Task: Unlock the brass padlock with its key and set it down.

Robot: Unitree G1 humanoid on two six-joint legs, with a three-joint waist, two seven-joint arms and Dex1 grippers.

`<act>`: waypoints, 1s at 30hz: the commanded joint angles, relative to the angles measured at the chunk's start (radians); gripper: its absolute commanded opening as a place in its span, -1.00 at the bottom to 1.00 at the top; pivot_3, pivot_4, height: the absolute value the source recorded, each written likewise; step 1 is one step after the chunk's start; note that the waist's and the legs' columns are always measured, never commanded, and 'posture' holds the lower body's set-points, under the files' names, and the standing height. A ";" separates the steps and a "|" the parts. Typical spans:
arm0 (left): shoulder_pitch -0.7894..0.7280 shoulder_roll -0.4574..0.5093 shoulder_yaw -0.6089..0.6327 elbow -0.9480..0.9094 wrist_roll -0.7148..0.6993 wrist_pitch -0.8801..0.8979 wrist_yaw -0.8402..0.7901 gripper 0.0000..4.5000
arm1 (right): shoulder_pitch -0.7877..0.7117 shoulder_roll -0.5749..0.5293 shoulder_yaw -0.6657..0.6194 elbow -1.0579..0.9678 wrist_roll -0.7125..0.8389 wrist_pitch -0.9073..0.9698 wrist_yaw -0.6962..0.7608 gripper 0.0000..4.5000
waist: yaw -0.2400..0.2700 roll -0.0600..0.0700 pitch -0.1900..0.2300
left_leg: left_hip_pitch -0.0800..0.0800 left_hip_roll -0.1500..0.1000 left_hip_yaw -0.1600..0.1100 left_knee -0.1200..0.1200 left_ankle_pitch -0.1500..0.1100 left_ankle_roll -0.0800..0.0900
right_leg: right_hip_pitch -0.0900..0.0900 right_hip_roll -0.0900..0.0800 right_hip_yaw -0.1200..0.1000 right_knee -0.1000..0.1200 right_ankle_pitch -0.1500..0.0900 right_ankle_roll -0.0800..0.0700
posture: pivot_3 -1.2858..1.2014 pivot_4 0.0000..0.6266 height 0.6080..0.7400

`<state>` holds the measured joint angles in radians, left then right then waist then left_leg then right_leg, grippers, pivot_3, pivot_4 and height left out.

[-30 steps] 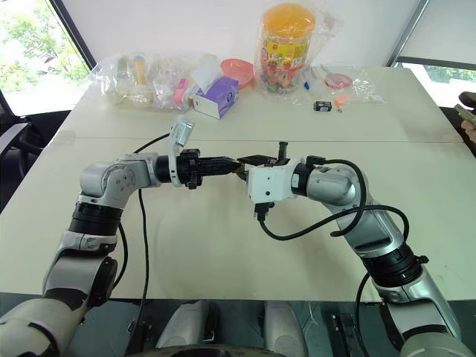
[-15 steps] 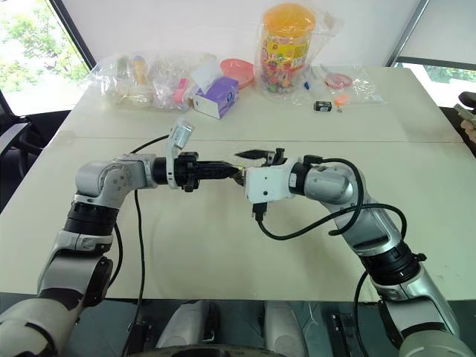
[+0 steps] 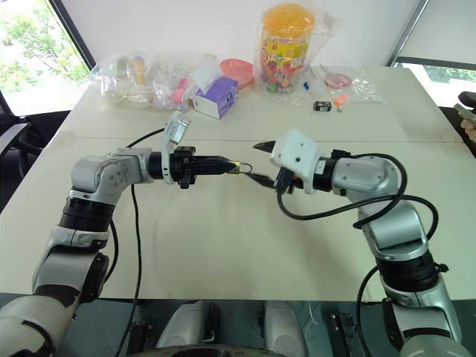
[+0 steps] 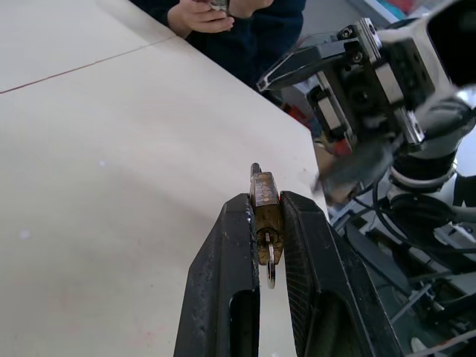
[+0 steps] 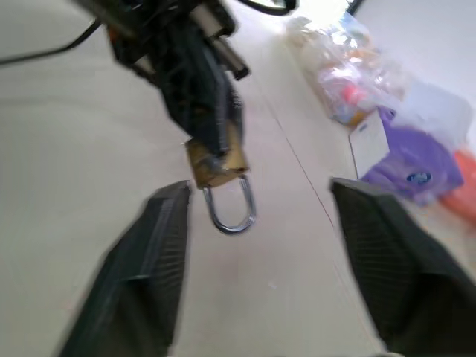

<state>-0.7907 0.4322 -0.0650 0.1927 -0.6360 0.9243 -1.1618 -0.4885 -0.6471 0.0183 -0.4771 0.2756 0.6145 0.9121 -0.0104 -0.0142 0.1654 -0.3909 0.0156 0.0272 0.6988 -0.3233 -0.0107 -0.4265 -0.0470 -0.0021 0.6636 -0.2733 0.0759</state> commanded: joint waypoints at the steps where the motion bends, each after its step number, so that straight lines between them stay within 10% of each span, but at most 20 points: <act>1: -0.022 0.008 0.001 -0.020 -0.003 -0.019 -0.018 -1.00 | -0.019 0.016 -0.024 -0.058 0.063 0.046 -0.036 -0.78 | -0.001 0.000 0.000 | 0.000 0.000 0.000 0.000 0.000 0.000 | 0.000 0.000 0.000 0.000 0.000 0.000 | 0.03 -0.52 1.00; 30: -0.019 0.003 0.027 -0.078 -0.054 0.015 -0.012 -1.00 | 0.046 -0.002 0.093 0.066 0.013 -0.096 -0.065 -0.99 | 0.000 0.000 0.000 | 0.000 0.000 0.000 0.000 0.000 0.000 | 0.000 0.000 0.000 0.000 0.000 0.000 | 0.03 -0.52 1.00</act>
<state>-0.7918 0.4320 -0.0632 0.1422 -0.6688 0.9503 -1.1757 -0.4403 -0.6410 0.1148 -0.3882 0.2843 0.5362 0.8416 -0.0109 -0.0142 0.1654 -0.3910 0.0155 0.0273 0.6987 -0.3233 -0.0106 -0.4266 -0.0467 -0.0021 0.6635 -0.2733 0.0759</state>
